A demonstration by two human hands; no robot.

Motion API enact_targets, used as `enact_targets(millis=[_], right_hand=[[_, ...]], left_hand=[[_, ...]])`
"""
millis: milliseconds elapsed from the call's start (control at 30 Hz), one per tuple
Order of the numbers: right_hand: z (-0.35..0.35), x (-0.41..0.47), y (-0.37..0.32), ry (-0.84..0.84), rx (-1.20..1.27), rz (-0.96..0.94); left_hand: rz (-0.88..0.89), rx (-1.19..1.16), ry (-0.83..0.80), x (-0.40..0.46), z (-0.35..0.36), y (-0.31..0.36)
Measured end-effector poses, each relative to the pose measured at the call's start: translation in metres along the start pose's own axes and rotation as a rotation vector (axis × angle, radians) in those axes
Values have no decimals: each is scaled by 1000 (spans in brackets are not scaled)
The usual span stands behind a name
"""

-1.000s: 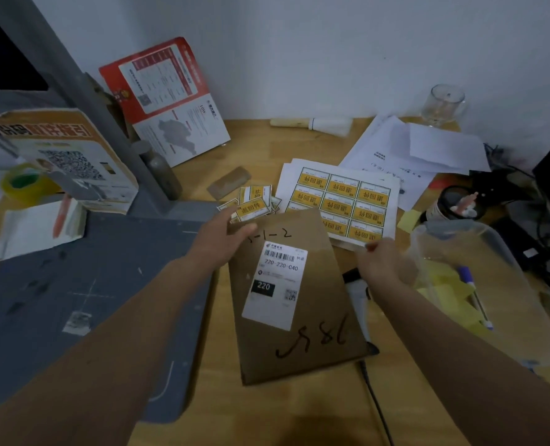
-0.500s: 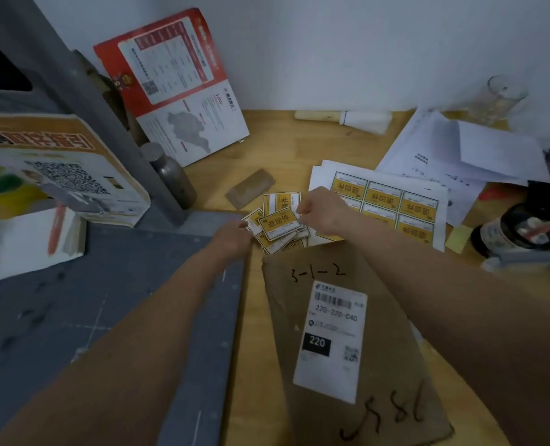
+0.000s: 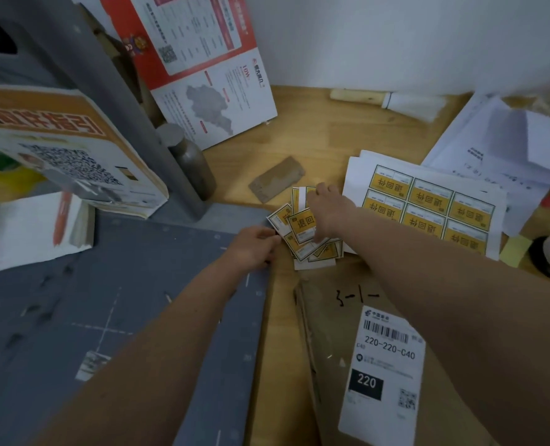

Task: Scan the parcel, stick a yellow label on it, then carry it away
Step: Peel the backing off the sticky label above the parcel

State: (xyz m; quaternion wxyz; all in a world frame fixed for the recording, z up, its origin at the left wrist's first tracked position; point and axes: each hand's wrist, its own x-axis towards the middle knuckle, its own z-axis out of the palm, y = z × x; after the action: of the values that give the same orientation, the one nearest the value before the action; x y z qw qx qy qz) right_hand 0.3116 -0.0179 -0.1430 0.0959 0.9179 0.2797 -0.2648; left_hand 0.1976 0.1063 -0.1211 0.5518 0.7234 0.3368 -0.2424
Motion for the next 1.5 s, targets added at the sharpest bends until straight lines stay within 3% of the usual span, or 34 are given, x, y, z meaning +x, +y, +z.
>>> enact_targets(millis=[267,367,467,567,633,700,767,867,967,1200,1367,1500], right_hand=[[-3,-8,7,62,183,21],[-16,-26,17,97,502,51],[-31,-65,28,181,996,91],[-38,-112,36,289,1201,116],[-39,-143,40,379,1239,113],[-38,-170,44,461,1296,89],[-35,-196,50,484,1393,55],[-29,-232,57,444,1462,-15],[-21,-268,65,457,1448,-32],[4,-338,81,637,1442,-19],[19,-370,75,692,1756,31],[19,-386,64,675,2003,59]], left_hand=[[53,22,0,-9,6,0],[127,-19,23,-19,14,11],[165,-19,-132,-42,24,27],[218,103,-214,-66,30,29],[264,140,-147,-81,35,28],[334,117,61,-95,43,33],[359,-93,207,-112,50,43],[361,-439,80,-145,64,55],[484,-356,56,-183,87,50],[632,-330,242,-234,134,25],[772,-332,381,-257,155,19],[796,-434,302,-270,156,19]])
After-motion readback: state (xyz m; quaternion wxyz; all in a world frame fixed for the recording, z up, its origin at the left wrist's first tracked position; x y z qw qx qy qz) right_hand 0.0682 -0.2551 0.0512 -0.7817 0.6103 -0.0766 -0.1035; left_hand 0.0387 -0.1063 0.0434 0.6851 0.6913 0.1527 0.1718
